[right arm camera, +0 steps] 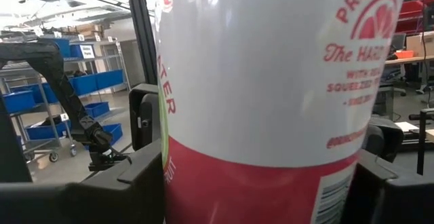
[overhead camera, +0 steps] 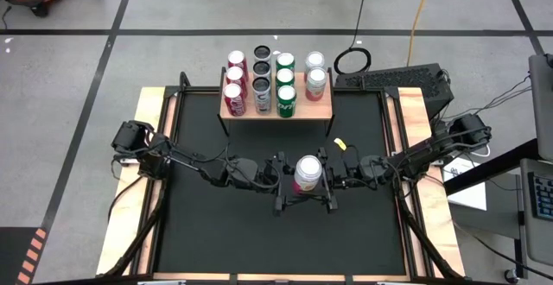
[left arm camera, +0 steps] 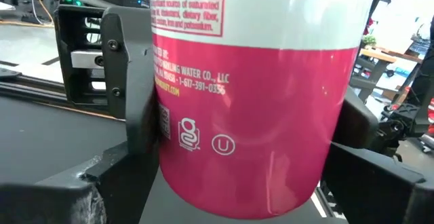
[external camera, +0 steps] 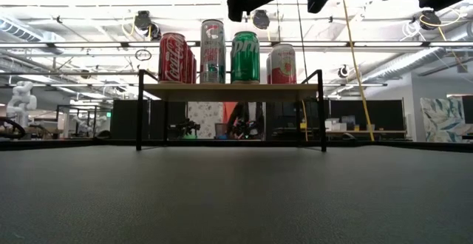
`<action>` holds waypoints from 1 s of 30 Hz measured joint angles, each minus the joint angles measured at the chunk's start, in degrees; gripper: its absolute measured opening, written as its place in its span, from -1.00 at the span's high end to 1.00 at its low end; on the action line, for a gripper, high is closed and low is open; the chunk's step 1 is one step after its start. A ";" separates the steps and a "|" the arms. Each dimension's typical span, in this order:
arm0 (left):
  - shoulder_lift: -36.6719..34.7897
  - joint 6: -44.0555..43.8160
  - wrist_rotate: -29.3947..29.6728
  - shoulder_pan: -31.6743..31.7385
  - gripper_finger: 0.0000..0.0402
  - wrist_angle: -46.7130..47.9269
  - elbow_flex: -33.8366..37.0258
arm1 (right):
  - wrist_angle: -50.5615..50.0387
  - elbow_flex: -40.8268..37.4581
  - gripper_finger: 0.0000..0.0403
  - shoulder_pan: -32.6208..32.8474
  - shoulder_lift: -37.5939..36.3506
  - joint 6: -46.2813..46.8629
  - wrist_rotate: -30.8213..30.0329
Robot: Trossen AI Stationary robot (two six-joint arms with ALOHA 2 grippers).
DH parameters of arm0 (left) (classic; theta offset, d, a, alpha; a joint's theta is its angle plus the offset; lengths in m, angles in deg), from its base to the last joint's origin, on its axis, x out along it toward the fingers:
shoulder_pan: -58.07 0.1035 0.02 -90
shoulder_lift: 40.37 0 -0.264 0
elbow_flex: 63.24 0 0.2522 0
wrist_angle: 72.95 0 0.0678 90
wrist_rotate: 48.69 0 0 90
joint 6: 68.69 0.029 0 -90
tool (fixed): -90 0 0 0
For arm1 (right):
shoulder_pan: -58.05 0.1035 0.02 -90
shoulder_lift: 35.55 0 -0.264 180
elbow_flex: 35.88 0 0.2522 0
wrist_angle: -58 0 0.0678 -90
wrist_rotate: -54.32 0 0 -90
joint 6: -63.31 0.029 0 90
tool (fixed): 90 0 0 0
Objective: Place canned beverage on shelf
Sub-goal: Put the pink soda can aligned with the other pink soda can on the shelf
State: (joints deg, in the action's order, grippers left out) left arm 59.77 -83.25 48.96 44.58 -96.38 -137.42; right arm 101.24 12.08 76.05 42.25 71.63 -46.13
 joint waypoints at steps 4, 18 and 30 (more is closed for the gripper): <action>0.00 -0.12 0.08 -0.01 -0.93 0.02 0.00 | 0.00 0.00 -0.38 0.00 0.00 -0.01 0.00; 0.00 0.55 0.15 -0.03 -0.50 0.66 0.09 | -0.94 0.00 -0.39 0.07 0.00 0.22 0.09; 0.01 1.78 -0.39 -0.03 -0.50 0.94 0.11 | -2.18 0.00 -0.60 0.04 -0.28 -0.22 0.04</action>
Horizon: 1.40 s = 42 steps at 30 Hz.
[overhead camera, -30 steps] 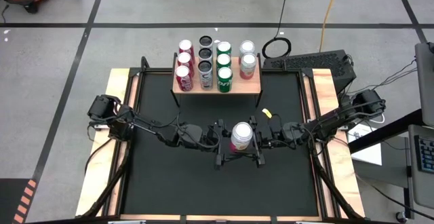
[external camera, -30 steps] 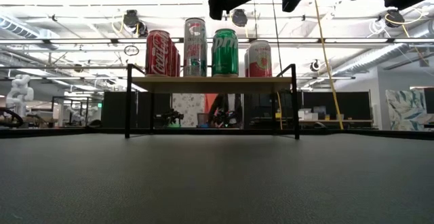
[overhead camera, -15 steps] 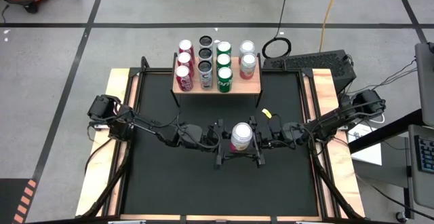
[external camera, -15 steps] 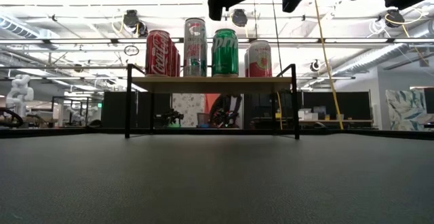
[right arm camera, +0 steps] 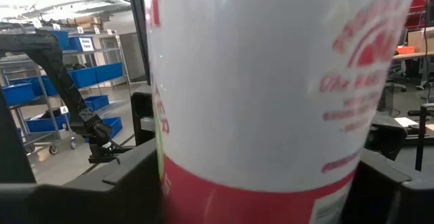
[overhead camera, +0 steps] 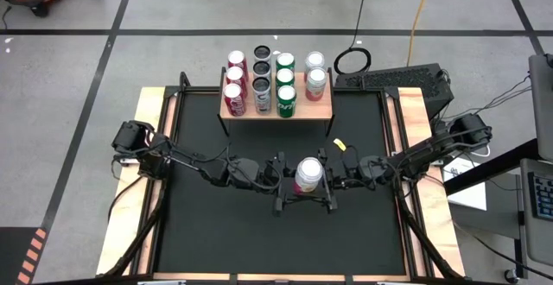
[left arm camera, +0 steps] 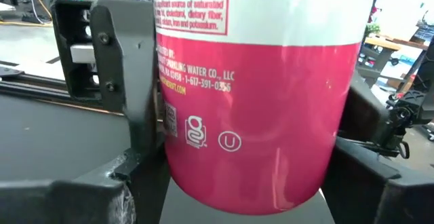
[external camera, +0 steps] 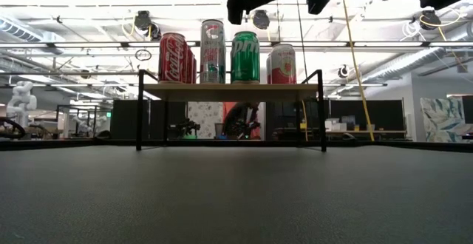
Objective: Place canned beverage on shelf
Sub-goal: Put the pink soda can aligned with the other pink soda can on the shelf
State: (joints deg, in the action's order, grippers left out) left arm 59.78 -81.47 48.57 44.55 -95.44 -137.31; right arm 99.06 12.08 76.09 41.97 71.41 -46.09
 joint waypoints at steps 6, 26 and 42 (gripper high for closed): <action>0.01 0.23 -0.03 0.00 -0.49 0.36 0.00 | -0.50 0.02 -0.76 0.00 -0.58 0.16 0.06; 0.03 1.18 -0.01 -0.11 -0.49 1.64 0.00 | -0.34 0.02 -0.86 -0.04 -6.00 -2.28 0.09; 0.03 1.16 -0.01 -0.11 -0.49 2.33 0.00 | -5.76 1.64 -0.80 -1.70 -8.94 -2.78 4.64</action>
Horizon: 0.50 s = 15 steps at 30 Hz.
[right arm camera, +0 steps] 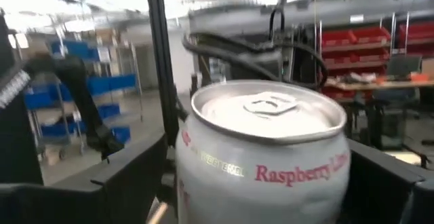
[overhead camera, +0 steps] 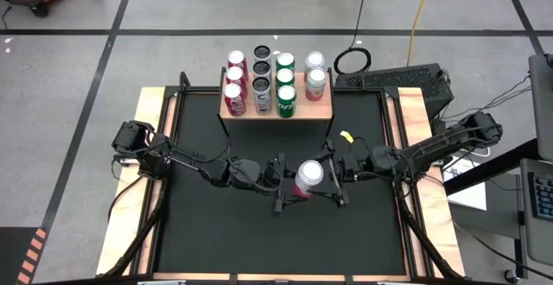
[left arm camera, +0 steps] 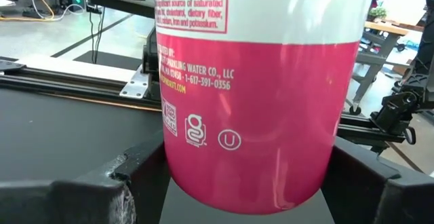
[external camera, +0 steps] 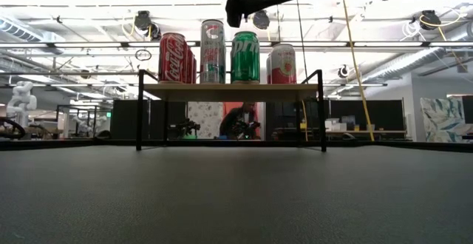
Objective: Place canned beverage on shelf
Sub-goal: Put the pink soda can aligned with the other pink soda can on the shelf
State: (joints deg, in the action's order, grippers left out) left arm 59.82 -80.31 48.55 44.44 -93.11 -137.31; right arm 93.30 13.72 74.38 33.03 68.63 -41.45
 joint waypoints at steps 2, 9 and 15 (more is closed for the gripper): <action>0.00 0.01 0.00 0.00 -0.49 0.04 0.00 | -4.30 1.86 -0.76 0.00 0.00 -0.33 0.02; 0.00 0.10 -0.02 -0.02 -0.49 0.09 0.00 | -10.82 5.55 -0.59 -0.02 0.04 -1.92 -0.01; 0.00 0.11 -0.02 -0.02 -0.49 0.46 0.00 | -11.24 5.57 -0.54 -0.04 0.04 -1.91 -0.02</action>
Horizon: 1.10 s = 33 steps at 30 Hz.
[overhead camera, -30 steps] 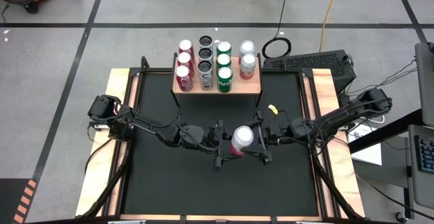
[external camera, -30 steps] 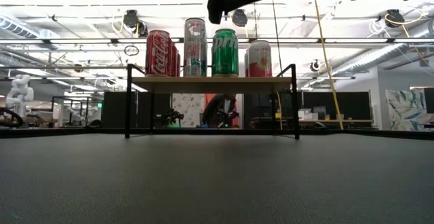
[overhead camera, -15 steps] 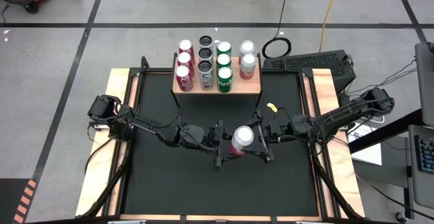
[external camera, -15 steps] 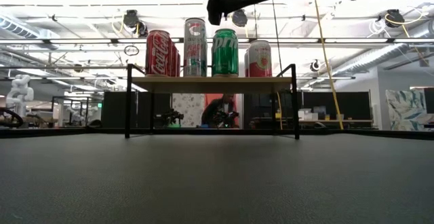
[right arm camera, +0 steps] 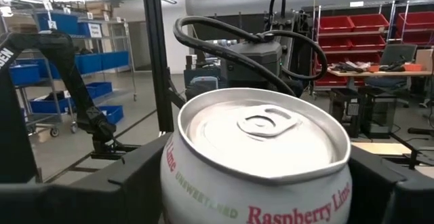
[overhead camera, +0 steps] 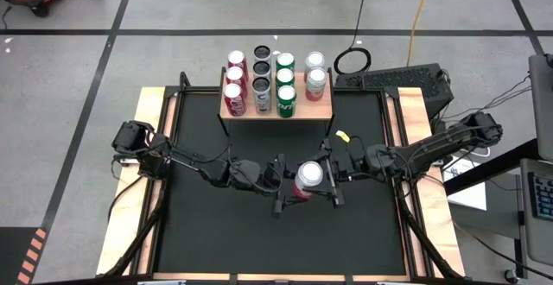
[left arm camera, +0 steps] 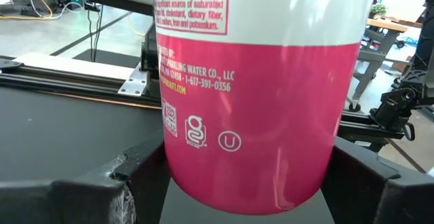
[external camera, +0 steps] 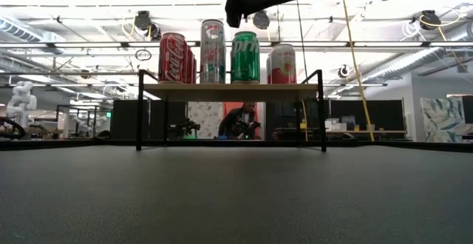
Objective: Place canned beverage on shelf
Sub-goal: Put the pink soda can aligned with the other pink soda can on the shelf
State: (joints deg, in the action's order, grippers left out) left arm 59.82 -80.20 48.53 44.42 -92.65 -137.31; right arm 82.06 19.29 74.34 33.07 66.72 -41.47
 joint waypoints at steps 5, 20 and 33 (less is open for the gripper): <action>0.00 0.05 0.00 0.00 -0.49 0.18 0.00 | -0.43 0.00 -0.55 0.01 -0.38 0.73 0.03; -0.02 1.50 0.01 -0.09 -0.49 0.12 0.00 | -7.26 0.00 -0.47 0.04 -5.13 0.43 0.11; -0.02 1.38 0.36 -0.09 -0.54 -0.14 0.00 | -7.58 0.00 -0.34 0.04 -5.22 0.45 0.12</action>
State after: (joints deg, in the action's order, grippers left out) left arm 59.79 -78.82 48.89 44.33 -92.80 -137.31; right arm 74.48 19.29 74.38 27.85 67.17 -41.35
